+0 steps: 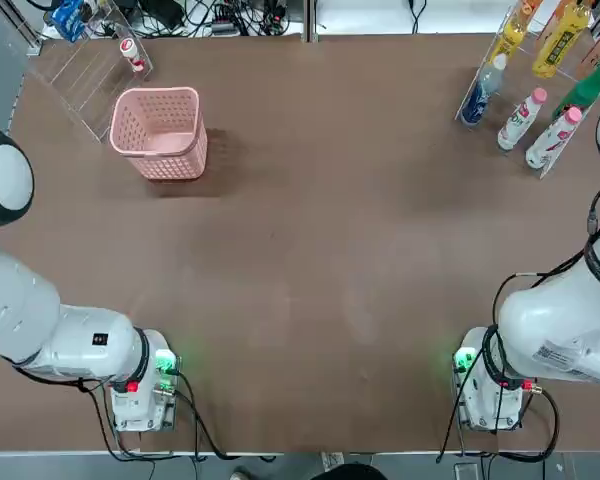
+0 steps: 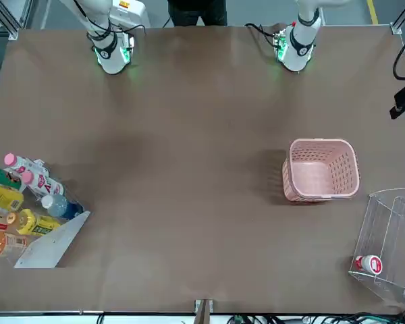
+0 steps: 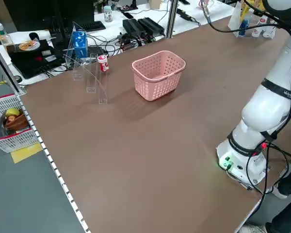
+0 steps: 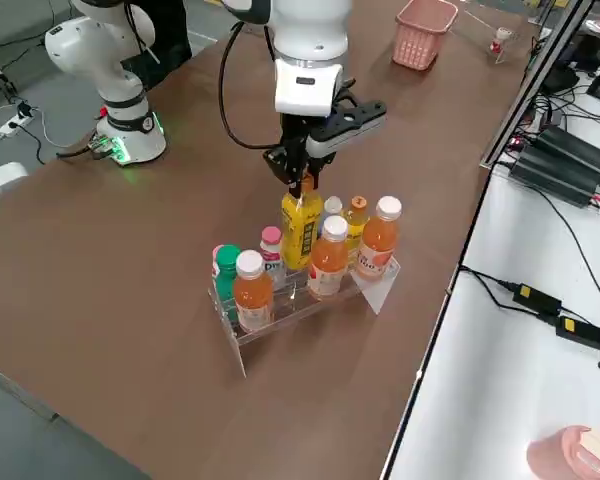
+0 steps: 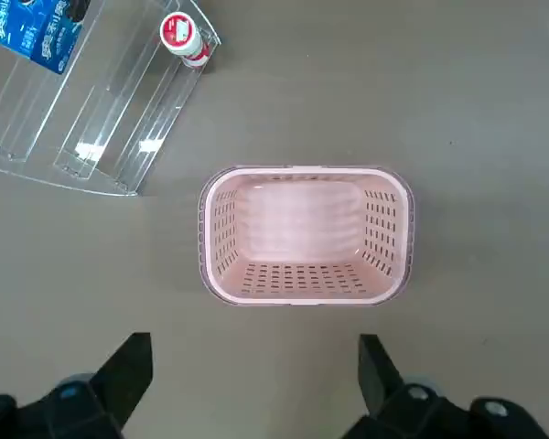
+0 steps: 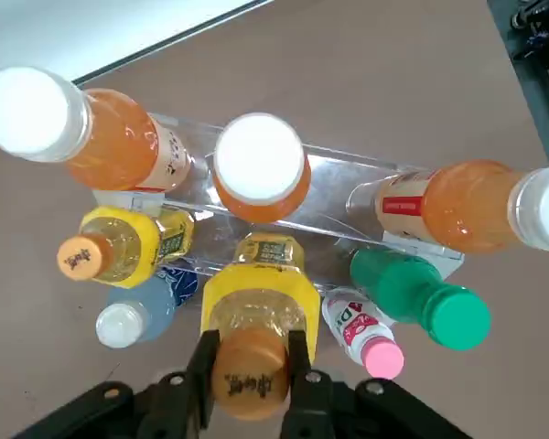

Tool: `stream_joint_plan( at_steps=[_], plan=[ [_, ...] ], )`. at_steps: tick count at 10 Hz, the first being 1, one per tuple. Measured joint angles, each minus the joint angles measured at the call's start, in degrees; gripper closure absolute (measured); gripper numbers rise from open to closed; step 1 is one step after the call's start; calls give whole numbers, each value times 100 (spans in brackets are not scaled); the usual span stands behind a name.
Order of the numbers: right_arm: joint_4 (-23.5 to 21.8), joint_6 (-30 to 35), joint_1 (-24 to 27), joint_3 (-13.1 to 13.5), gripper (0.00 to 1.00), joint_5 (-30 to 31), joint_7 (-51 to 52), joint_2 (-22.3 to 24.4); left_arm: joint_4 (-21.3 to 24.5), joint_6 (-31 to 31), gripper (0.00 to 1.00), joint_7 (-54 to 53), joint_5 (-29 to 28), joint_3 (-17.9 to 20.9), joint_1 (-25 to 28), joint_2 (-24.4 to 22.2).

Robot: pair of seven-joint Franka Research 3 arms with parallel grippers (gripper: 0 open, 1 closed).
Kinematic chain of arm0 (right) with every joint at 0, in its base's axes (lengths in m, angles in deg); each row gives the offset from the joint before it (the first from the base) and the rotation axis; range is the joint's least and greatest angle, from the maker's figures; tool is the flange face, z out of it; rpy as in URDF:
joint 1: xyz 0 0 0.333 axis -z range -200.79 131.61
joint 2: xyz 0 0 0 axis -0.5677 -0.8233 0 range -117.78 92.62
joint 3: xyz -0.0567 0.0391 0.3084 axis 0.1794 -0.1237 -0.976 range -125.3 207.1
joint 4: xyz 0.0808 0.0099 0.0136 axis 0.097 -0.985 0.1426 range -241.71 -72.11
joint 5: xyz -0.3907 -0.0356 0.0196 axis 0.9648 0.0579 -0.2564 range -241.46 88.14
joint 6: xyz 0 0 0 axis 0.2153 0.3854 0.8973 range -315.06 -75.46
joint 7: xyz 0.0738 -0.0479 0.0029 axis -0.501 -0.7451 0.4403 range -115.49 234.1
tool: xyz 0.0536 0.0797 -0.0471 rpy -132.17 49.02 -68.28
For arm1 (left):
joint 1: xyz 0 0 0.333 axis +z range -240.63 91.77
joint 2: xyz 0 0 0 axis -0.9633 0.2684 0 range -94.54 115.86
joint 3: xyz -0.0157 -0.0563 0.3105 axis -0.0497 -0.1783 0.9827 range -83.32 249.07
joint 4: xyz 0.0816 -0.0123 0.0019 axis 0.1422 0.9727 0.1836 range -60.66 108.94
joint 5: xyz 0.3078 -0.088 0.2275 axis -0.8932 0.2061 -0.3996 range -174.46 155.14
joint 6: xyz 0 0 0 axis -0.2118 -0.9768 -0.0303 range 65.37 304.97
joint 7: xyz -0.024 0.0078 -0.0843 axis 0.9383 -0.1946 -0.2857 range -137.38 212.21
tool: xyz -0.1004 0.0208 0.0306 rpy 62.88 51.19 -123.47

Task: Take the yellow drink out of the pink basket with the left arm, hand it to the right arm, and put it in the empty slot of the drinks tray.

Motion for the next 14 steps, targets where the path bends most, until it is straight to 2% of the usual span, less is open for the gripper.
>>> stream_joint_plan(
  at_steps=[7,14],
  plan=[
    [-81,-369,12,-6,66,-81,120,-127,0,0,0,0,0,0,0,0],
    [-431,-671,70,-98,66,-115,120,-169,0,0,0,0,0,0,1,0]
  ],
)
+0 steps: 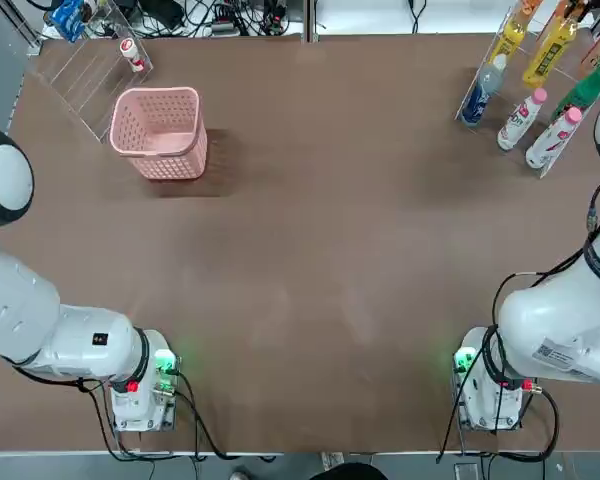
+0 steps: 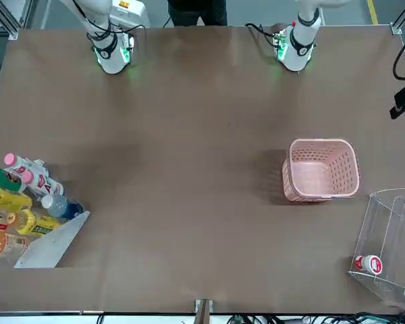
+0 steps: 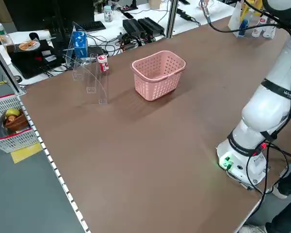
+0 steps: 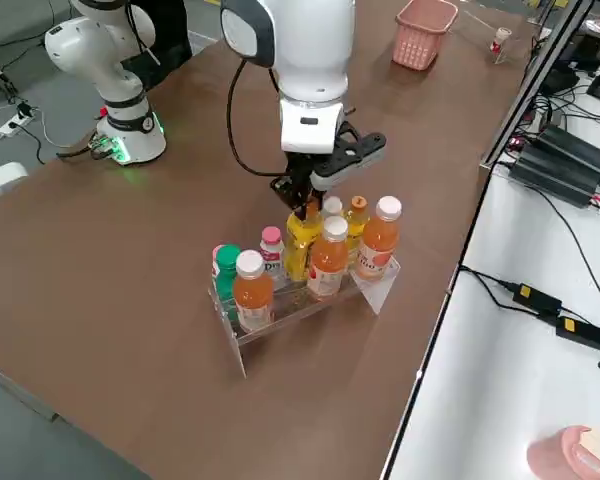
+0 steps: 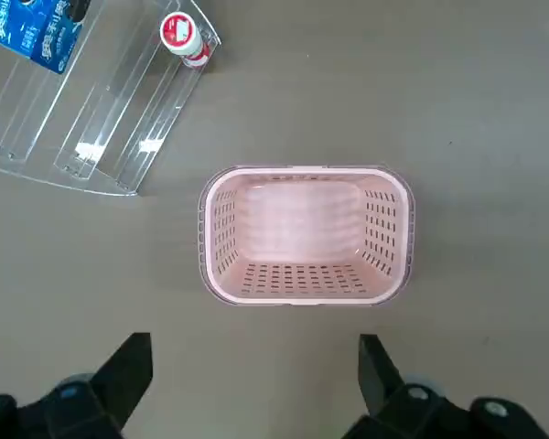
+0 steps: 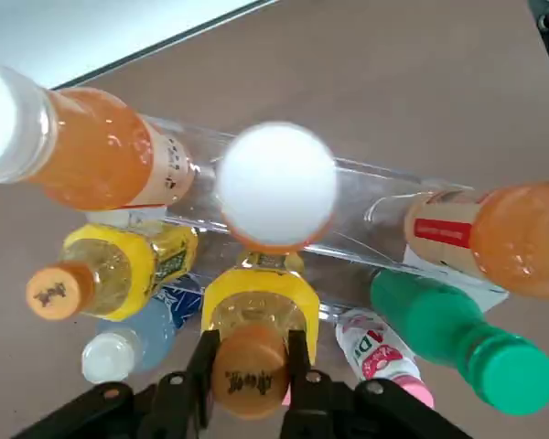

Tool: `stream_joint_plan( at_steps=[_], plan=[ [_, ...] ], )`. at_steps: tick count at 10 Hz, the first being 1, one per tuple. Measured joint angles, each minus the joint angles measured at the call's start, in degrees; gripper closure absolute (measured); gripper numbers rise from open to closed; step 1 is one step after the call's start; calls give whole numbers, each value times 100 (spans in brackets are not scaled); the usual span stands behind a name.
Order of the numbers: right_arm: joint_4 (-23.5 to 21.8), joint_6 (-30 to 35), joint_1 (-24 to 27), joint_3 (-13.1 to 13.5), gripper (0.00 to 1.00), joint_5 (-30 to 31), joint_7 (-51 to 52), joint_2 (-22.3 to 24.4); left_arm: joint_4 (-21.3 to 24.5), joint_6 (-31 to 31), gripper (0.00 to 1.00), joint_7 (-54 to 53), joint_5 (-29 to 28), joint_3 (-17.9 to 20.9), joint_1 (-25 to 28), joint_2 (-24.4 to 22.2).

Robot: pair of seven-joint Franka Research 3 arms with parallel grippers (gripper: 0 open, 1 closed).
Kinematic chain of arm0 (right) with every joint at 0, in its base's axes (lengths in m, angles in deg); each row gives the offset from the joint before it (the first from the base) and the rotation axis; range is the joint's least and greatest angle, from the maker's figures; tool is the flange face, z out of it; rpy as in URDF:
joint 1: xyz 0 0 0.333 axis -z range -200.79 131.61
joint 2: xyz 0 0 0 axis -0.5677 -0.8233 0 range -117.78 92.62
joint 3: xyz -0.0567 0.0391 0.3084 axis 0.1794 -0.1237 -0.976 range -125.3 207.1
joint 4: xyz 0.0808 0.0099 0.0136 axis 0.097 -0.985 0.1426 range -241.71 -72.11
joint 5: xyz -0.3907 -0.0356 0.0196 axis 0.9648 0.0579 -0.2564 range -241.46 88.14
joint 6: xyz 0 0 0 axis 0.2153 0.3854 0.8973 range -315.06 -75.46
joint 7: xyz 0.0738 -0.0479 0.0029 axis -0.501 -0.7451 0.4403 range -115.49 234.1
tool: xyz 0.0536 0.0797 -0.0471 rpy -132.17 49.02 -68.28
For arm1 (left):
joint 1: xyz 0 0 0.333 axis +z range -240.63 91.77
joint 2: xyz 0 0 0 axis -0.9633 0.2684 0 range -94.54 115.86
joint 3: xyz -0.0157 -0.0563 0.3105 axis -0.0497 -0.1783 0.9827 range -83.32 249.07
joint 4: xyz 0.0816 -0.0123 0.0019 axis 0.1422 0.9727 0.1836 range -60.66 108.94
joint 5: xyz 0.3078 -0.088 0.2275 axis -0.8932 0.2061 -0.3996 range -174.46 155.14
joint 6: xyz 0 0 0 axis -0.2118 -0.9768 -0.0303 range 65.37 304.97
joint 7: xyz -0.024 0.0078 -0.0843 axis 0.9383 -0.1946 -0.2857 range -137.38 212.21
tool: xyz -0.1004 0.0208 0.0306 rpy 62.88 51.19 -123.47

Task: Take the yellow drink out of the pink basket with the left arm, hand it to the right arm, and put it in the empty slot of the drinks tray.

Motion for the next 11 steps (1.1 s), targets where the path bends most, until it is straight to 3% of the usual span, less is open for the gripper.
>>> stream_joint_plan(
  at_steps=[11],
  plan=[
    [-478,-263,22,-28,66,0,9,-3,1,0,0,0,0,1,69,0]
  ],
)
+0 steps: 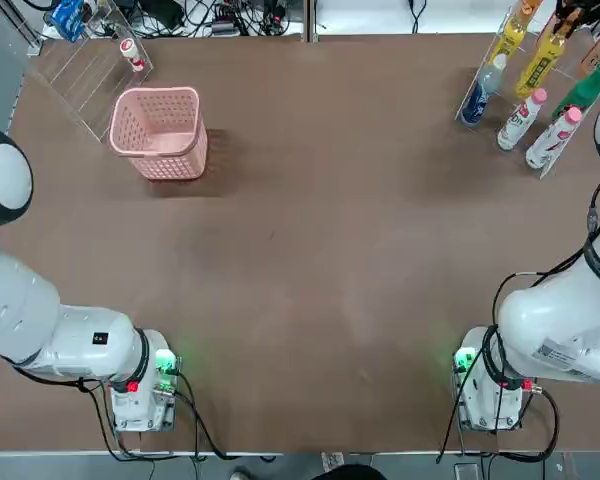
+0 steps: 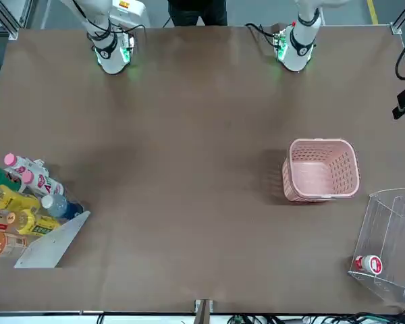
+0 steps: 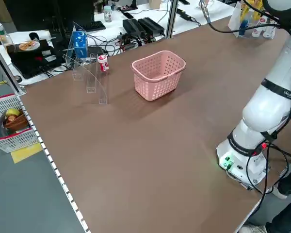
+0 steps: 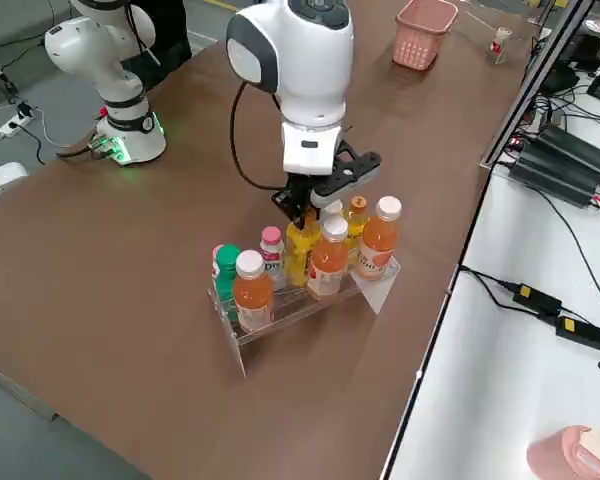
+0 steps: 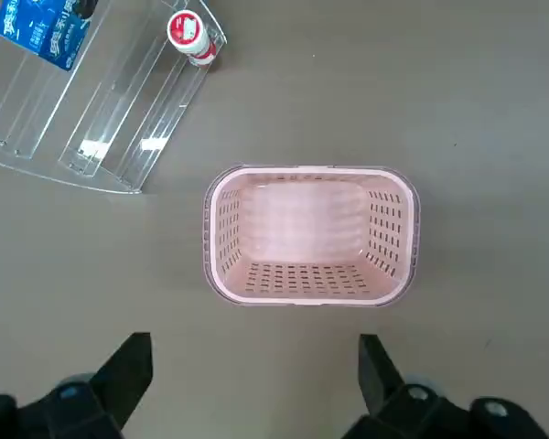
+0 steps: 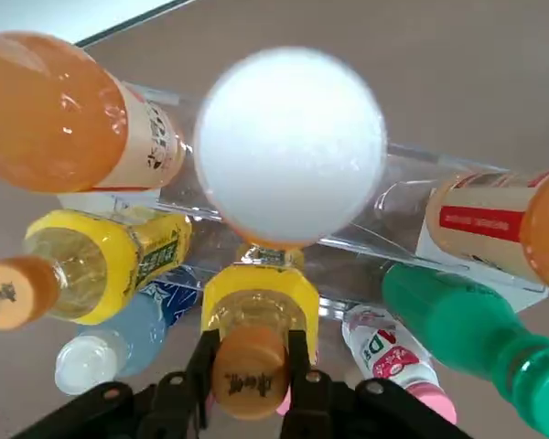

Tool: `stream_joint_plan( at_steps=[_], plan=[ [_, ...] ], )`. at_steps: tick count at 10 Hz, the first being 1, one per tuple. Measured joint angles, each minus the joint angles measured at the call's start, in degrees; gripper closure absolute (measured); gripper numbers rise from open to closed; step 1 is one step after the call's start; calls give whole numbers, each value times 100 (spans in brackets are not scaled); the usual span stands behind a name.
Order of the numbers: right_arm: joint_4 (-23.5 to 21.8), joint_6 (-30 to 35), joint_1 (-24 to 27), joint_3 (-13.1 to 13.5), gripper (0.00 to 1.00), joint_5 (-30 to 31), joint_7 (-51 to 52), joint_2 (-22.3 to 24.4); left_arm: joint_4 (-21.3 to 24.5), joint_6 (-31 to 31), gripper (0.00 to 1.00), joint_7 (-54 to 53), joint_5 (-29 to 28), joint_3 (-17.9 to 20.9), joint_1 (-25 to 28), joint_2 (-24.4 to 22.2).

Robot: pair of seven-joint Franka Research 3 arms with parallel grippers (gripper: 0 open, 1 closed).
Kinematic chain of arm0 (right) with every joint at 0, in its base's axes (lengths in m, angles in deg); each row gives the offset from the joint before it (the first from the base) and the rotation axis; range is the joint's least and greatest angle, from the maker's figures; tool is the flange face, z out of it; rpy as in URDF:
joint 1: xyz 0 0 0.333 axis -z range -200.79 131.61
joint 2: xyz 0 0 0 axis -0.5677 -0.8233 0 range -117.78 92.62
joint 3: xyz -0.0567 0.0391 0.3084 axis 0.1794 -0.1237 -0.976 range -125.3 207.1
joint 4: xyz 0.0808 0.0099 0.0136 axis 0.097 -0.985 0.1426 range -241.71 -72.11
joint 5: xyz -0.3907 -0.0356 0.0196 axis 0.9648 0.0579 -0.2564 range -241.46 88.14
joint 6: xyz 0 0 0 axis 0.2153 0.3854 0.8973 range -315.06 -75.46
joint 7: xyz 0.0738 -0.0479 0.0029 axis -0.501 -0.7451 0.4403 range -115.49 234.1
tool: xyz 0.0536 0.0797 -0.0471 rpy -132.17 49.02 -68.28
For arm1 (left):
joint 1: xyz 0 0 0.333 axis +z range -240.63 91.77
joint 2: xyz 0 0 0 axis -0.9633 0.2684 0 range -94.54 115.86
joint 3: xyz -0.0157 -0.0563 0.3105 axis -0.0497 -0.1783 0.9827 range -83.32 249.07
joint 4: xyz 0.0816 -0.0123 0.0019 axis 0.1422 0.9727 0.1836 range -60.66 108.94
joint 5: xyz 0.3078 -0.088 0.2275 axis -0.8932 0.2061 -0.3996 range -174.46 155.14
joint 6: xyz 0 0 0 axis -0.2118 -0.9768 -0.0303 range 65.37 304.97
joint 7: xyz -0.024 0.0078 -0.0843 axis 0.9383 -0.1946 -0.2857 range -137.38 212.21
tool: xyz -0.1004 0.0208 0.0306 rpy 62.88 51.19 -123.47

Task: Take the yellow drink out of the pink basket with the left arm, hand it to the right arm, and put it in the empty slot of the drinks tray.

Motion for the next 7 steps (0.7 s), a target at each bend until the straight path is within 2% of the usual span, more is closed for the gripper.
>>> stream_joint_plan(
  at_steps=[7],
  plan=[
    [-298,-327,38,8,66,0,5,11,2,0,0,0,0,0,0,0]
  ],
)
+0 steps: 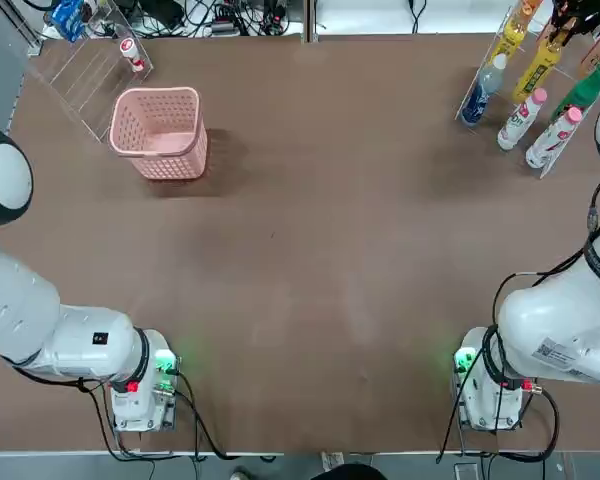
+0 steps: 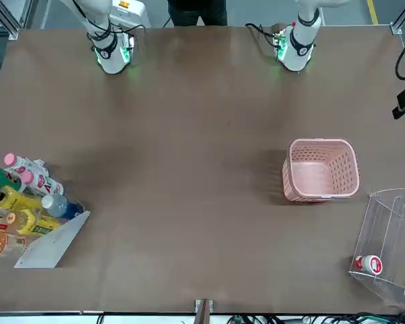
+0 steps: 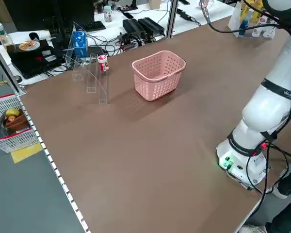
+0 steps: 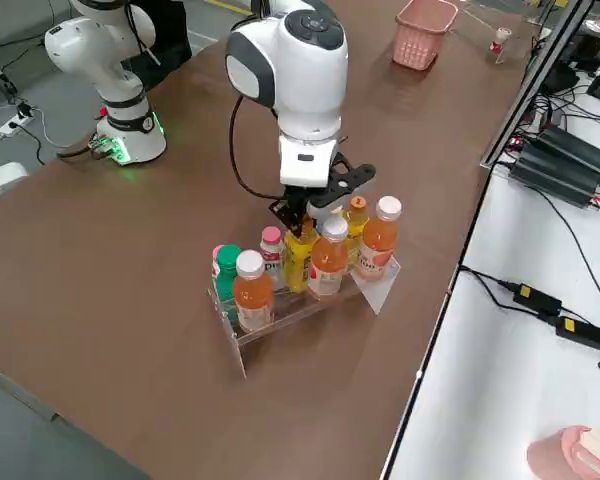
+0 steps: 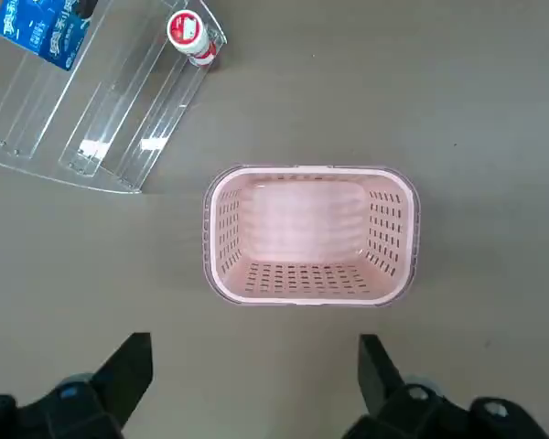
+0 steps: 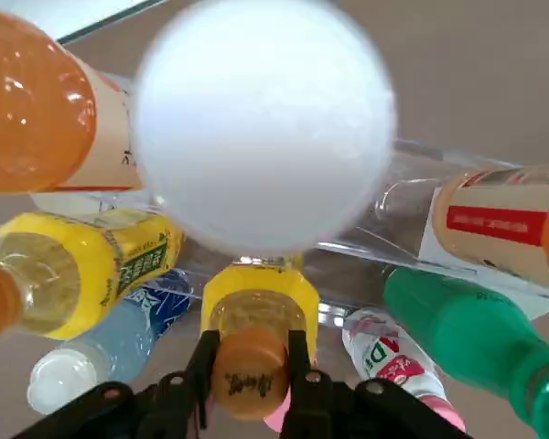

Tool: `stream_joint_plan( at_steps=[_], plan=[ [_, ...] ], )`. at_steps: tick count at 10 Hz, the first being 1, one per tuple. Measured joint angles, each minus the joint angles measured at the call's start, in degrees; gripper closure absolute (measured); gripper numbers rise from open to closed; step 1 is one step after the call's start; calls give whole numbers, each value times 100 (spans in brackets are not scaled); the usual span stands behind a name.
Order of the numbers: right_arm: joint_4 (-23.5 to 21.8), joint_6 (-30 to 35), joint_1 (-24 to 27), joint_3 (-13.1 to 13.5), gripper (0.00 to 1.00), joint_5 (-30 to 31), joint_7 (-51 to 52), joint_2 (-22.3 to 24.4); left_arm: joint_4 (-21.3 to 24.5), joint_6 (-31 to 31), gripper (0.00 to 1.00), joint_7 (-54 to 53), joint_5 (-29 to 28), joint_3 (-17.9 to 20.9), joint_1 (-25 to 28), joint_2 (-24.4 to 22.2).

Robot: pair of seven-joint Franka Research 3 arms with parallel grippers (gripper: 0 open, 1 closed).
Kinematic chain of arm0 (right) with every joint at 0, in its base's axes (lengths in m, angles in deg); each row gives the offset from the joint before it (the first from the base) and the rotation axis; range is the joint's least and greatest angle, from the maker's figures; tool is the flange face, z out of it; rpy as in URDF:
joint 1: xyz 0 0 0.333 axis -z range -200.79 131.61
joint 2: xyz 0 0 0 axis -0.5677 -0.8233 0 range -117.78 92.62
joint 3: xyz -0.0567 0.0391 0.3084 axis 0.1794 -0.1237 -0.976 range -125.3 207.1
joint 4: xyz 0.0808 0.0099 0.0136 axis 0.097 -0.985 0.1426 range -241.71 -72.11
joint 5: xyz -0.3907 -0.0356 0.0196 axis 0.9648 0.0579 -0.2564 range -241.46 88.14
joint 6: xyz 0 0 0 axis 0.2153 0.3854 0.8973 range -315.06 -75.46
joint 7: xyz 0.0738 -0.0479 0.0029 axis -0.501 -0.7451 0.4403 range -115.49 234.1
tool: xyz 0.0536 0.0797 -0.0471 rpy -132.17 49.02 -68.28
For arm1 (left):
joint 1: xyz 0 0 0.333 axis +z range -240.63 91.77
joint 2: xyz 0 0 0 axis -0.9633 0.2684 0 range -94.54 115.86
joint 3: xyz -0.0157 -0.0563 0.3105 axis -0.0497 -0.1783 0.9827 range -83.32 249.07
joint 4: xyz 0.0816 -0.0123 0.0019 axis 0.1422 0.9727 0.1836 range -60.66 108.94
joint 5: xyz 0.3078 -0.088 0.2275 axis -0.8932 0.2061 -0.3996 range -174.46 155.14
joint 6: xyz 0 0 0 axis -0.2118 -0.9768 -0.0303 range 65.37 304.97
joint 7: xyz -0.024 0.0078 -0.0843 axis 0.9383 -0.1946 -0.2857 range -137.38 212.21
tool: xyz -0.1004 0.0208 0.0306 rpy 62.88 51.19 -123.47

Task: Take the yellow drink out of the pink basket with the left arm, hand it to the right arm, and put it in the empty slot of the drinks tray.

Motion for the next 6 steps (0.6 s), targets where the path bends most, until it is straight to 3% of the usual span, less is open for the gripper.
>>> stream_joint_plan(
  at_steps=[4,6],
  plan=[
    [-20,-39,12,-4,64,-8,6,10,2,0,0,0,0,0,0,0],
    [-43,-74,16,-1,37,-8,9,9,2,0,0,0,0,0,0,0]
  ],
)
